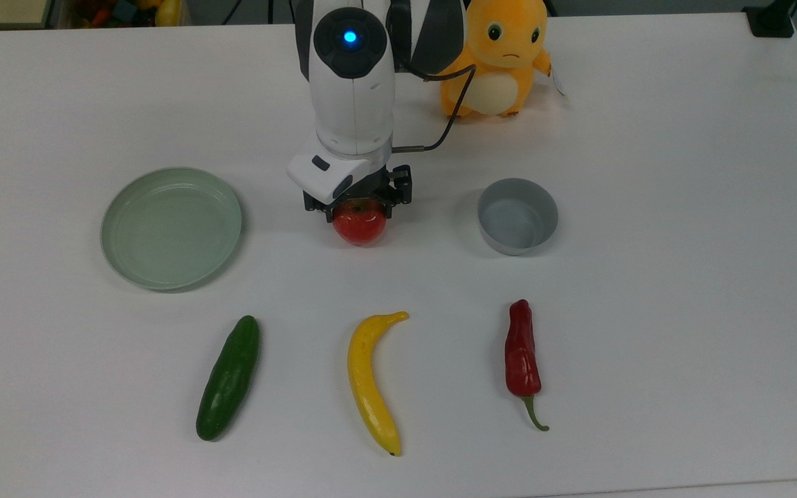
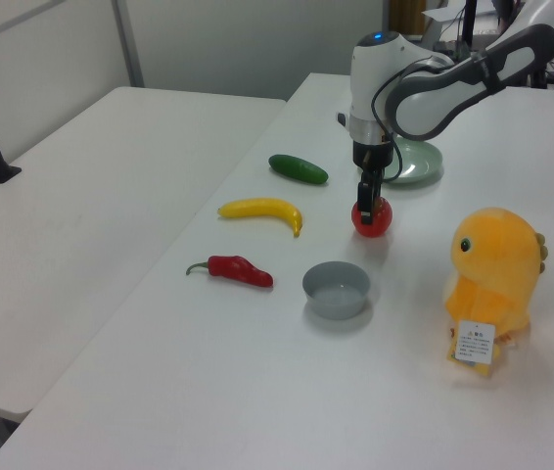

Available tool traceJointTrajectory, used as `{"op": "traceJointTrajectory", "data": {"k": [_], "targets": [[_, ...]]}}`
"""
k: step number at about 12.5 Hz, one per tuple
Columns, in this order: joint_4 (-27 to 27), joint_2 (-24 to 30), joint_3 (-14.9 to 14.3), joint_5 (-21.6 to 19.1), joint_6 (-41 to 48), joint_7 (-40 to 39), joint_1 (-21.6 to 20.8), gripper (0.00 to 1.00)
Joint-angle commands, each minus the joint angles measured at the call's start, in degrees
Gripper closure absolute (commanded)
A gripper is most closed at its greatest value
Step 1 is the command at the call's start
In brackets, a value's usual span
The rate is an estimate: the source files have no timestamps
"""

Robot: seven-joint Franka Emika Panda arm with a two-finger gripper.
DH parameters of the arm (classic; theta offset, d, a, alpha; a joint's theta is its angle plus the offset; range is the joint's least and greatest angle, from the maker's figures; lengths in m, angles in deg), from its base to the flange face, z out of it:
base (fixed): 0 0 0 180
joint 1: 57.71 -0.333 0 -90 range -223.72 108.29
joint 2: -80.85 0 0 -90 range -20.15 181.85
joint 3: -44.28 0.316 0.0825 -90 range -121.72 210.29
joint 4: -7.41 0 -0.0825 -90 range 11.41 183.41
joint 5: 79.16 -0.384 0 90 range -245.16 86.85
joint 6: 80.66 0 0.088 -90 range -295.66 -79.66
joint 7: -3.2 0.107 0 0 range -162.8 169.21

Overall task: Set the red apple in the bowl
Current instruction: 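Lower the gripper around the red apple and close it, then lift the red apple and carry it toward the grey bowl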

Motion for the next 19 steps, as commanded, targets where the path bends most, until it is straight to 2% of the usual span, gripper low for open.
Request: {"op": "traceJointTrajectory", "data": {"k": [1,7,11,13,16,17,19], "targets": [[1.34,0.85,-0.06,0.89,-1.31,-0.48,-0.34,0.98],[0.90,2.61,-0.06,0.19,-0.87,-0.22,0.37,1.00],[0.81,8.83,-0.06,-0.34,2.64,-0.22,0.45,1.00],[0.11,12.00,-0.06,-2.26,4.92,-0.31,0.28,1.00],[-0.94,15.26,-0.06,-4.28,7.92,-0.13,-1.39,1.00],[-3.30,15.09,-0.14,-4.99,10.01,0.56,-1.65,1.00],[-6.13,14.57,-1.19,-5.52,13.46,4.15,-5.76,1.00]]}}
